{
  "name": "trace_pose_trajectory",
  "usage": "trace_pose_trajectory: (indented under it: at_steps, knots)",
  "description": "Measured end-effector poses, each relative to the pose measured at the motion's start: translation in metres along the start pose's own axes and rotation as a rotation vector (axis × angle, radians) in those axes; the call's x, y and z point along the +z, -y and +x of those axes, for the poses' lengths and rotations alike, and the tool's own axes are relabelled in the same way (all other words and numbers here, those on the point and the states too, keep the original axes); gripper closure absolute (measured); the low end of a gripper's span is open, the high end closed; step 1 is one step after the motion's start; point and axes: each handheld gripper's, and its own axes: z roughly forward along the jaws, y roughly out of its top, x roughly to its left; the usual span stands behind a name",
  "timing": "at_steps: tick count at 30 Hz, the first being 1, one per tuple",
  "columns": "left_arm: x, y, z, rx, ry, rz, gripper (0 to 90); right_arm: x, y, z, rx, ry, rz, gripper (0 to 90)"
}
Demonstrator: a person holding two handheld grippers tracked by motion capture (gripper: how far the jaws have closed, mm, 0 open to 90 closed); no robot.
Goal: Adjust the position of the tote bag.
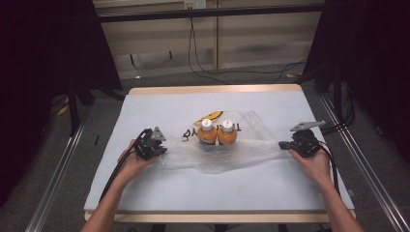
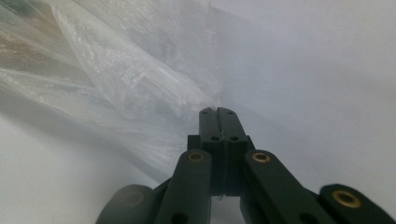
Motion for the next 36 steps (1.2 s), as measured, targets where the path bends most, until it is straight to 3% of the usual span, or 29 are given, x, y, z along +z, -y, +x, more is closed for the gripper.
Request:
trace_pose_trajectory:
  at_steps: [4,11,14,15,17,18,19,20,23,24,25,32,36]
  knots:
    - [-0.002,0.002,-0.002,0.001,-0.002,0.011,90.0,0.007,0.006,0.0,-0.01,-0.012,0.035,90.0]
    - [-0.007,0.009,-0.003,0.012,0.007,0.013,90.0,0.008,0.011,0.007,-0.018,-0.013,0.042,90.0]
    - [-0.008,0.011,-0.001,-0.022,0.023,-0.003,89.5,0.008,0.011,0.008,-0.042,-0.009,0.041,90.0]
    - [-0.008,0.013,0.001,-0.046,0.042,-0.024,89.5,0.008,0.011,0.008,-0.033,-0.023,0.034,89.8]
    - [-0.012,0.018,0.007,-0.103,0.067,-0.08,78.6,0.006,0.012,0.009,-0.05,-0.038,0.01,83.2]
    - [-0.012,0.018,0.007,-0.103,0.067,-0.08,75.9,0.006,0.012,0.009,-0.05,-0.038,0.01,83.2]
    - [-0.018,0.019,0.011,-0.136,0.088,-0.141,73.1,0.001,0.01,0.008,-0.023,-0.056,-0.035,76.5]
    - [-0.018,0.019,0.011,-0.136,0.088,-0.141,71.0,0.001,0.01,0.008,-0.023,-0.056,-0.035,76.5]
    - [-0.033,0.018,0.013,-0.155,0.098,-0.248,63.0,-0.01,0.006,0.007,-0.016,-0.068,-0.112,61.2]
    - [-0.033,0.018,0.013,-0.155,0.098,-0.248,61.7,-0.01,0.006,0.007,-0.016,-0.068,-0.112,61.2]
    - [-0.037,0.017,0.012,-0.157,0.091,-0.267,57.9,-0.017,0.004,0.009,-0.015,-0.076,-0.15,56.0]
    - [-0.053,0.007,0.007,-0.141,0.077,-0.332,53.1,-0.031,-0.004,0.015,-0.026,-0.092,-0.215,50.6]
    - [-0.059,0.0,0.002,-0.133,0.103,-0.383,52.6,-0.034,-0.01,0.023,-0.043,-0.12,-0.23,50.1]
